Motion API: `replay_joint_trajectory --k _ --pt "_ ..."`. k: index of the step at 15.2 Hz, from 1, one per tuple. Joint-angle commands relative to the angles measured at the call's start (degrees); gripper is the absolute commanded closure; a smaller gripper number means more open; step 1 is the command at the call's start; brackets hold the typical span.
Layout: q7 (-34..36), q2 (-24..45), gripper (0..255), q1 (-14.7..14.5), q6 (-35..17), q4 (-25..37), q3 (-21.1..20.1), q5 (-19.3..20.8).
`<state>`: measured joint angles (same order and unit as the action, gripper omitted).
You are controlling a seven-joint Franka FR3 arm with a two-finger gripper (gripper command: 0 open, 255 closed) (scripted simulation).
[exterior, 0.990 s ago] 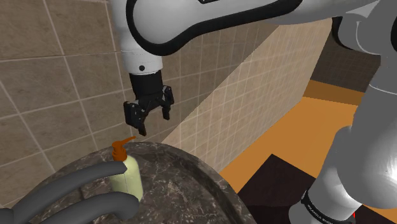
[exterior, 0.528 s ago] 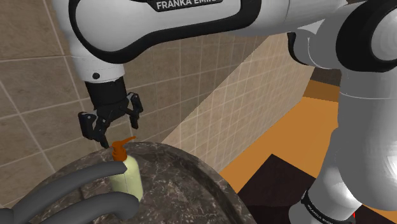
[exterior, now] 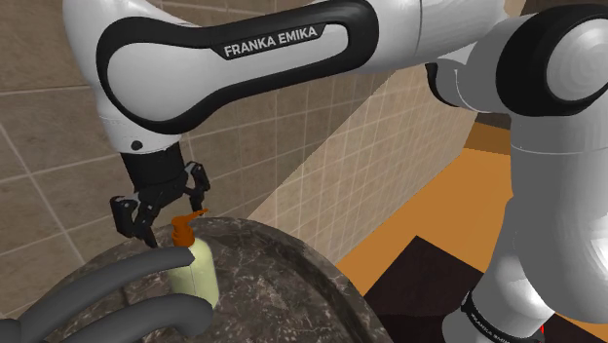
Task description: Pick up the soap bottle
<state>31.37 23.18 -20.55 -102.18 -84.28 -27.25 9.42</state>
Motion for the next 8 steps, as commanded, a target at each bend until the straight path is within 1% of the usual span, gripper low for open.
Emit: replay_joint_trajectory --k 1,2,3,8 --pt "0.1 0.2 0 0.0 -1.1 -0.9 0.1 0.1" --pt "0.1 0.2 0 0.0 -1.1 -0.8 0.1 0.1" --pt "0.1 0.2 255 0.0 -1.2 -1.0 0.0 0.1" --pt "0.1 0.1 255 0.1 -1.2 -1.1 0.0 0.1"
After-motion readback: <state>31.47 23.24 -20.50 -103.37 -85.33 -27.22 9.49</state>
